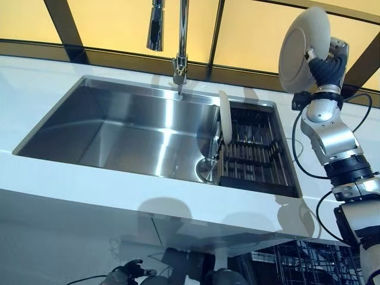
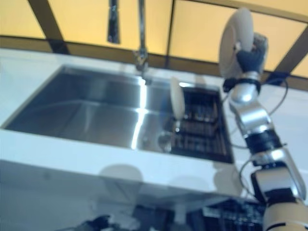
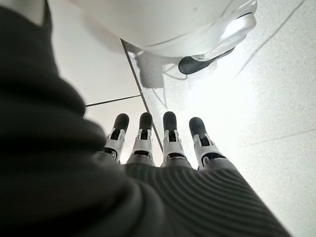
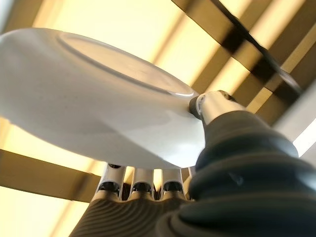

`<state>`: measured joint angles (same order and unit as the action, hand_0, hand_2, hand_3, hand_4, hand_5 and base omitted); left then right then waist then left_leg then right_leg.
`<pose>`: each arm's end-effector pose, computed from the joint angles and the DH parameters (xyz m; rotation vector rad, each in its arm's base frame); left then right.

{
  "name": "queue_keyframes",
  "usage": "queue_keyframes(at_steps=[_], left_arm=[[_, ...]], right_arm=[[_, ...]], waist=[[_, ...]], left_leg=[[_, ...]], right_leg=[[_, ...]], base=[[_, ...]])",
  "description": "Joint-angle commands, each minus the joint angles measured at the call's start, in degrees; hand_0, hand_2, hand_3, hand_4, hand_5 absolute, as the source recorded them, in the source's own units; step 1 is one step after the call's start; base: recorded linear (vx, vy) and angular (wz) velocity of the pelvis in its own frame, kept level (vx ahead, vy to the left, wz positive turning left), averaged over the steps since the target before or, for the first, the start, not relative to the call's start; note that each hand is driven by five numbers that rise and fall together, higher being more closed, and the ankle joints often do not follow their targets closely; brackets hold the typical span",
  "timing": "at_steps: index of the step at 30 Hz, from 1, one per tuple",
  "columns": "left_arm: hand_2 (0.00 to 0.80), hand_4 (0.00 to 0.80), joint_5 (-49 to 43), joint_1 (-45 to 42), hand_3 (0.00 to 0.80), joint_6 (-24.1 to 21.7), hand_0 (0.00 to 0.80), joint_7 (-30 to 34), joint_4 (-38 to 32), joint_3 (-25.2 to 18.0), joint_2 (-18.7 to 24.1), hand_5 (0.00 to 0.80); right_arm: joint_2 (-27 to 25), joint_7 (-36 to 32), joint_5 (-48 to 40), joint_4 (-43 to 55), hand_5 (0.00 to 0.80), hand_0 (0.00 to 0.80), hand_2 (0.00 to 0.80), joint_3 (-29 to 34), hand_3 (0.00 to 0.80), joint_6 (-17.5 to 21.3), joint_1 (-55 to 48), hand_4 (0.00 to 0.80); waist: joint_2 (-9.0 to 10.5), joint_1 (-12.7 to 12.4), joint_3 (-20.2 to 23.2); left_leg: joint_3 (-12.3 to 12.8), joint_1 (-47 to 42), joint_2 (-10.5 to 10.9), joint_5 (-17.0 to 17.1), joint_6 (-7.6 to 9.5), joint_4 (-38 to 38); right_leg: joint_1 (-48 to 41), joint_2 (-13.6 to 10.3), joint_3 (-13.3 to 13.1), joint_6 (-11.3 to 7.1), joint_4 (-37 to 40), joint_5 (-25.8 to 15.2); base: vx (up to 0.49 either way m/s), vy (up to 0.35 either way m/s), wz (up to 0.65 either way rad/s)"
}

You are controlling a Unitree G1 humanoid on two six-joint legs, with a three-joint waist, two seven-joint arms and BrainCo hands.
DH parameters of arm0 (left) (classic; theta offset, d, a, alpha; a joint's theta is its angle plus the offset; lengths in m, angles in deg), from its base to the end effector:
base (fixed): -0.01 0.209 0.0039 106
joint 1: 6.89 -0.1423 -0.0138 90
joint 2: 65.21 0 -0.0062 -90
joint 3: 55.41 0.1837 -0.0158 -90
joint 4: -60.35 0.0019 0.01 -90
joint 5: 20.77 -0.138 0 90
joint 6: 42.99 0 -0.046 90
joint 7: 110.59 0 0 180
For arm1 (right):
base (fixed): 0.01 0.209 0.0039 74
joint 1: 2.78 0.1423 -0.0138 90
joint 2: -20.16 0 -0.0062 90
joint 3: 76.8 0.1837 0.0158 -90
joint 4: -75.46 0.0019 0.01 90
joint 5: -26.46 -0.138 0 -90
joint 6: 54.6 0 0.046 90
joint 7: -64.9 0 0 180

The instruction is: Take plates into dishwasher

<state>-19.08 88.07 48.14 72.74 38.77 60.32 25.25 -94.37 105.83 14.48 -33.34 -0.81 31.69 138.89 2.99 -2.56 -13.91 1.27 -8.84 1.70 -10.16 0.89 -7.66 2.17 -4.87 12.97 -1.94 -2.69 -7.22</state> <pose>0.1028 0.2173 -0.1090 0.4798 1.1791 -0.2493 0.3211 -0.2114 0.2482 -0.3768 -0.6241 -0.6260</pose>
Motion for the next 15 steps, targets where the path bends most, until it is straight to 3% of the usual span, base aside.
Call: queue_keyframes(at_steps=[1, 7, 15], left_arm=[[0.000, 0.000, -2.63, -2.15, 0.000, -0.72, 0.000, 0.28, 0.36, 1.25, -1.02, 0.000], [0.000, 0.000, -3.86, -2.85, 0.000, -1.71, 0.000, 0.45, 0.56, 0.59, -1.38, 0.000], [0.000, 0.000, -3.91, -2.73, 0.000, -2.40, 0.000, 0.17, 0.88, -0.03, -1.93, 0.000]], right_arm=[[-0.73, 6.60, 9.82, 4.60, 0.800, 0.800, 0.800, 4.11, 0.800, 8.96, 2.50, 0.800], [-0.45, 10.58, 15.97, 8.58, 0.800, 0.800, 0.800, 4.18, 0.800, 12.89, 1.04, 0.800], [-0.66, 10.05, 16.73, 12.18, 0.800, 0.800, 0.800, 6.14, 0.800, 15.61, -2.67, 0.800]], waist=[[-1.40, -1.79, 4.16], [-1.55, -1.76, 5.18], [-1.91, -0.65, 6.59]], left_leg=[[1.77, -2.84, 3.86, -0.57, 4.44, 8.20], [2.00, -2.73, 4.18, -1.36, 4.63, 7.36], [3.37, -2.32, 4.90, -4.12, 5.05, 3.47]], right_leg=[[2.69, 1.17, 0.17, -4.11, -0.47, 3.71], [1.66, 1.27, -0.08, -4.37, 1.44, 3.37], [0.89, 0.59, -1.63, -4.73, 4.59, 0.90]], base=[[-0.019, 0.001, -0.05], [-0.047, 0.013, -0.03], [-0.121, 0.083, -0.12]])
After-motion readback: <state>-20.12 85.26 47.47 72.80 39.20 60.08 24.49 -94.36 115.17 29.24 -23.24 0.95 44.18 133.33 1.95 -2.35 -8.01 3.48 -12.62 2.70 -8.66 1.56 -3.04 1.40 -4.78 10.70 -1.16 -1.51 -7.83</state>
